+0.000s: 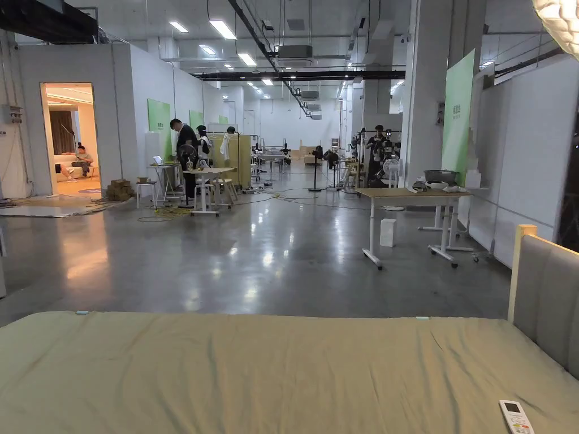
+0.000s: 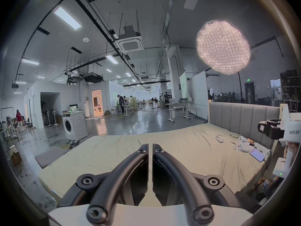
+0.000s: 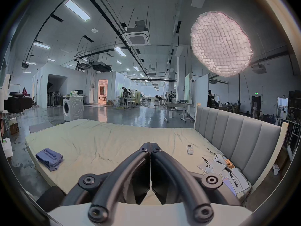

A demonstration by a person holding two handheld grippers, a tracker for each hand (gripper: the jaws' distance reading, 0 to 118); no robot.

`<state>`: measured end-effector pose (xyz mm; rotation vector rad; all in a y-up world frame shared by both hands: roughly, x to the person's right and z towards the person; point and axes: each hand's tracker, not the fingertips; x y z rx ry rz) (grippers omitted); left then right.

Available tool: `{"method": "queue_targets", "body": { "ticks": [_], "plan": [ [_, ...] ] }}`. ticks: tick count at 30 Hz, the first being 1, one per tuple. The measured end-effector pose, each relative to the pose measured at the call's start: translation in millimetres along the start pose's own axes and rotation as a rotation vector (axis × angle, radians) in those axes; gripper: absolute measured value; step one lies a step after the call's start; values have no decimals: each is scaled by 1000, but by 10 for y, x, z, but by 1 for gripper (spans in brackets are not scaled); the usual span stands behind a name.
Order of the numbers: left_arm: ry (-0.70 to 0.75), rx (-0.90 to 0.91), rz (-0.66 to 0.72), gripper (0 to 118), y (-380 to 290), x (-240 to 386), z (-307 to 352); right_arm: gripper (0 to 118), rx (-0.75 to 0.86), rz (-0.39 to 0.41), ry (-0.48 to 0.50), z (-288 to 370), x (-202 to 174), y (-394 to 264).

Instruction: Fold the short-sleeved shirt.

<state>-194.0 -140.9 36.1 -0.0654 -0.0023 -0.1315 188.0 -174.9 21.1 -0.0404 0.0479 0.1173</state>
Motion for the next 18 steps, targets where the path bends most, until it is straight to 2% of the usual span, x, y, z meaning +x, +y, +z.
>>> {"method": "queue_targets", "body": {
  "ticks": [18],
  "plan": [
    [-24,-11,25,5,-38,-2,2,0,-7,10,48,-7,-97,44]
  ]
}}
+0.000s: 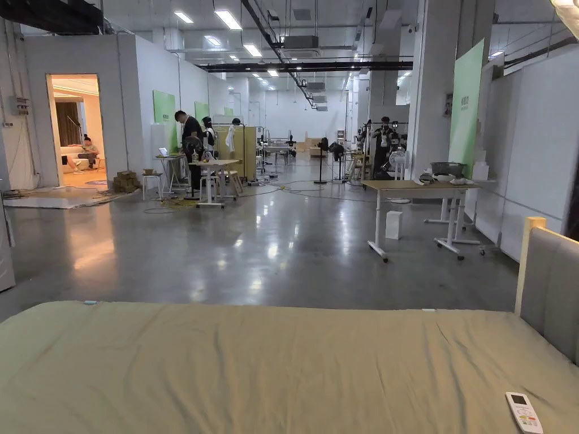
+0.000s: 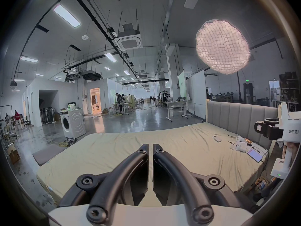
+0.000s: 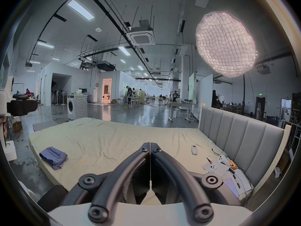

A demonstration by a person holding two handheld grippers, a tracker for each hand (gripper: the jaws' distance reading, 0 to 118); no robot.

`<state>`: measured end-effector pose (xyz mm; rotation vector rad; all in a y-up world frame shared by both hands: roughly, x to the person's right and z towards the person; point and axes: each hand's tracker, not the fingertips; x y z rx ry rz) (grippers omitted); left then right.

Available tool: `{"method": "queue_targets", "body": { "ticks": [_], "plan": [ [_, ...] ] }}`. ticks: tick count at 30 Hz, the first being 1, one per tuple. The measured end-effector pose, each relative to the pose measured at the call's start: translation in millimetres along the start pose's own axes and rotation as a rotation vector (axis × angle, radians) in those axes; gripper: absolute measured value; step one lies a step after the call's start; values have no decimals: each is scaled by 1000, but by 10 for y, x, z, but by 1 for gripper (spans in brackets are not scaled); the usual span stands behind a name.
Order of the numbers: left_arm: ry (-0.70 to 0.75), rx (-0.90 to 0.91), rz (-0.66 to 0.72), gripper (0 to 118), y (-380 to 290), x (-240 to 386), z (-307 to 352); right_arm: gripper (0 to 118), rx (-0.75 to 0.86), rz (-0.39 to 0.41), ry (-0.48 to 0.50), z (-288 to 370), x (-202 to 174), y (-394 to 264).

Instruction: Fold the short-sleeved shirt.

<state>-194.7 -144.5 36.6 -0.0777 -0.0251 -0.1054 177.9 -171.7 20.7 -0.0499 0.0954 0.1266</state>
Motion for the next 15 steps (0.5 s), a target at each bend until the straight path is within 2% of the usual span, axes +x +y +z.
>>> {"method": "queue_targets", "body": {
  "ticks": [2,4,7,8,9,11,12,13,15],
  "plan": [
    [5,-3,4,6,-17,9,0,2,2,-2,2,-3,-8,1],
    [3,4,0,15,-18,-3,-5,16,4,-3,-2,-7,-5,4],
    [0,15,6,15,-4,-14,-10,17,-18,-29,6,-37,17,-5],
    [-6,22,10,16,0,-17,-7,22,-13,-26,3,-35,16,-5],
    [-6,27,9,19,0,-11,-4,38,-10,-25,0,-34,14,-7],
    [7,34,5,21,3,-3,-2,42,-10,-28,-8,-33,3,-6],
    [12,34,3,31,5,-4,-5,56,-8,-26,-10,-32,3,-12],
    [17,33,0,47,0,9,-7,70,-8,-22,-10,-32,6,-15],
    [15,25,-4,88,-12,7,-16,95,-12,-18,-8,-30,1,-24]
  ]
}}
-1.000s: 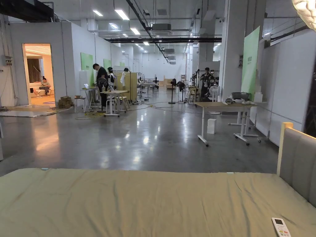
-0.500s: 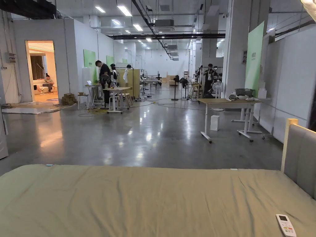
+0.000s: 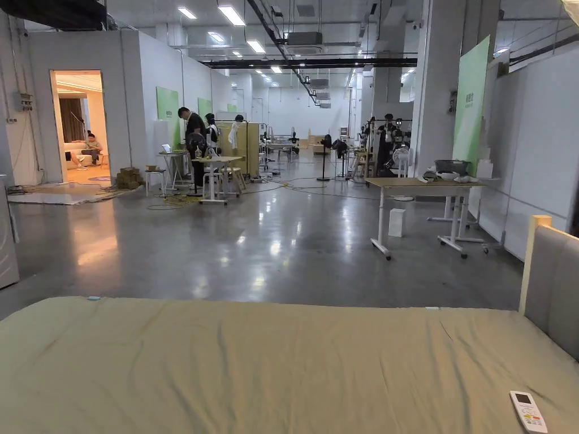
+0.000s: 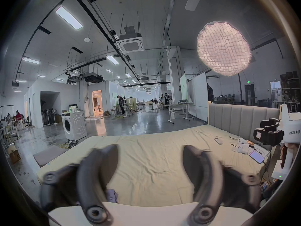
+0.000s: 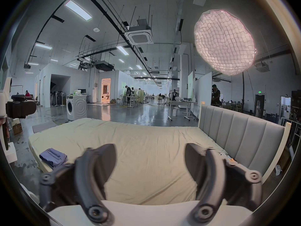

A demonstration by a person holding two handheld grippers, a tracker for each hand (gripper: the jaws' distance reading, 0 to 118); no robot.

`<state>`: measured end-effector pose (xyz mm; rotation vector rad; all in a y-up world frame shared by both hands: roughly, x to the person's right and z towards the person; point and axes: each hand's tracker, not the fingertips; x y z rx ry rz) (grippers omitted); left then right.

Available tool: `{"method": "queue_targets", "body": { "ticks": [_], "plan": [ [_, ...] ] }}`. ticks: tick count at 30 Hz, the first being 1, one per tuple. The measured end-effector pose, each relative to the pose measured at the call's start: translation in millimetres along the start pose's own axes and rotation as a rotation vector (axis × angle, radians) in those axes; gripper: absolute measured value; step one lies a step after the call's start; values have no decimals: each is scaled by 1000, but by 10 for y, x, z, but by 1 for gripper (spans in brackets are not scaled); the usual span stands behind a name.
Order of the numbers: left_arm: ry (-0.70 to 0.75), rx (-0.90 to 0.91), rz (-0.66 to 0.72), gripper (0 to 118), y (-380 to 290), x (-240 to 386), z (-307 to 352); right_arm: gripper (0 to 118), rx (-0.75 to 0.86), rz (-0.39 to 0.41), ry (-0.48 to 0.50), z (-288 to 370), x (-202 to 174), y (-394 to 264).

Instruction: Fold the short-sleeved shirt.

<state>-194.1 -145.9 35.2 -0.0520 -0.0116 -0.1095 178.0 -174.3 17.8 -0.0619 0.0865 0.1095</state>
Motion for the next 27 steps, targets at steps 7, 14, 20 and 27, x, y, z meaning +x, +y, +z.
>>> {"method": "queue_targets", "body": {
  "ticks": [7,14,20,27],
  "plan": [
    [5,17,5,118,-34,49,14,118,19,28,18,-29,-61,30],
    [-2,27,13,118,-9,35,3,118,31,47,26,-40,-105,50],
    [7,12,21,118,-33,24,20,118,18,26,42,-29,-107,67],
    [4,2,20,118,-52,30,26,118,17,30,38,-22,-119,76]
  ]
}}
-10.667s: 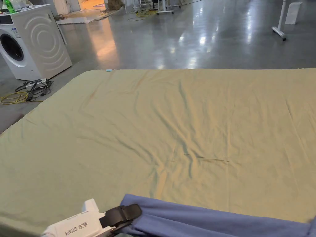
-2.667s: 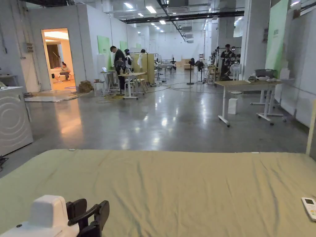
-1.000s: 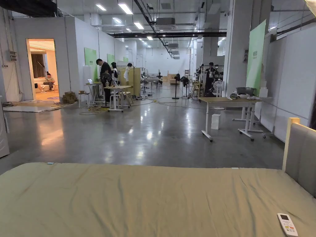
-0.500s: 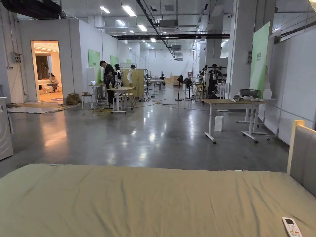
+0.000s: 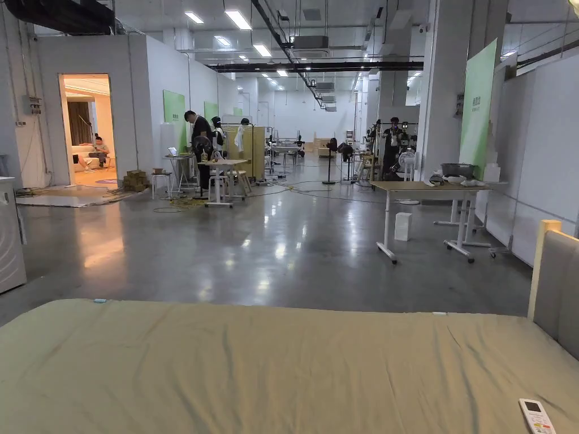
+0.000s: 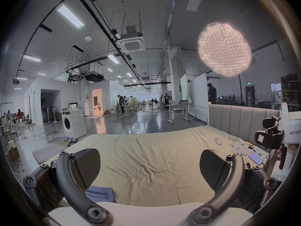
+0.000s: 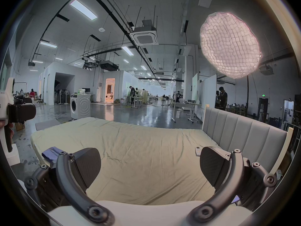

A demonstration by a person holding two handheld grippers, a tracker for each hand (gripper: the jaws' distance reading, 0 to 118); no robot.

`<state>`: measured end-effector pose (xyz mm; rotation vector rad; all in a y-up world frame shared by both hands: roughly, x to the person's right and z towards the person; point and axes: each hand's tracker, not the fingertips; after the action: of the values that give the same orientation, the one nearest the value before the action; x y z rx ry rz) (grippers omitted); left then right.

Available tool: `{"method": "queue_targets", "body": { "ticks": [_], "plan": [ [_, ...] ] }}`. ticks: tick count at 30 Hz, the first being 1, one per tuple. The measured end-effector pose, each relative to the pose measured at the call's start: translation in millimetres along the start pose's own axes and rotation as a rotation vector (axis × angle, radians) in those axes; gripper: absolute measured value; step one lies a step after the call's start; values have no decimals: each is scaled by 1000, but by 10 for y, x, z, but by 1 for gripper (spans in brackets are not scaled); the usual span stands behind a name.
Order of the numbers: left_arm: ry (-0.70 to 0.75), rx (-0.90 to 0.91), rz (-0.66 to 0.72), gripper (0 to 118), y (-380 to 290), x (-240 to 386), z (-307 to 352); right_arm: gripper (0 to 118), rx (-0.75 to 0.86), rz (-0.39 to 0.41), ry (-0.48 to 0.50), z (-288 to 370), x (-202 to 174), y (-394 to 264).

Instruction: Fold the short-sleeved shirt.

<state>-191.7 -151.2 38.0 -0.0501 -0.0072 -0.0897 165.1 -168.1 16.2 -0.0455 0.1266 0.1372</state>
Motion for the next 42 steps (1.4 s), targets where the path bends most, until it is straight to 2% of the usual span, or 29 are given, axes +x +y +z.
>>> {"method": "queue_targets", "body": {
  "ticks": [10,15,27,36,40,42],
  "plan": [
    [-7,6,-2,118,23,7,3,118,5,-9,-7,1,5,-16],
    [6,3,-6,118,27,3,5,118,7,-40,3,18,45,-11],
    [-4,-1,-3,118,29,13,6,118,1,-20,1,23,12,-29],
    [3,-8,6,118,24,-12,-2,118,-9,-69,7,-1,58,-41],
    [2,-8,16,118,39,-24,-12,118,-63,-142,90,-75,97,-20],
    [-1,-5,23,118,44,-29,-17,118,-154,-282,138,-125,110,-8]
  ]
}}
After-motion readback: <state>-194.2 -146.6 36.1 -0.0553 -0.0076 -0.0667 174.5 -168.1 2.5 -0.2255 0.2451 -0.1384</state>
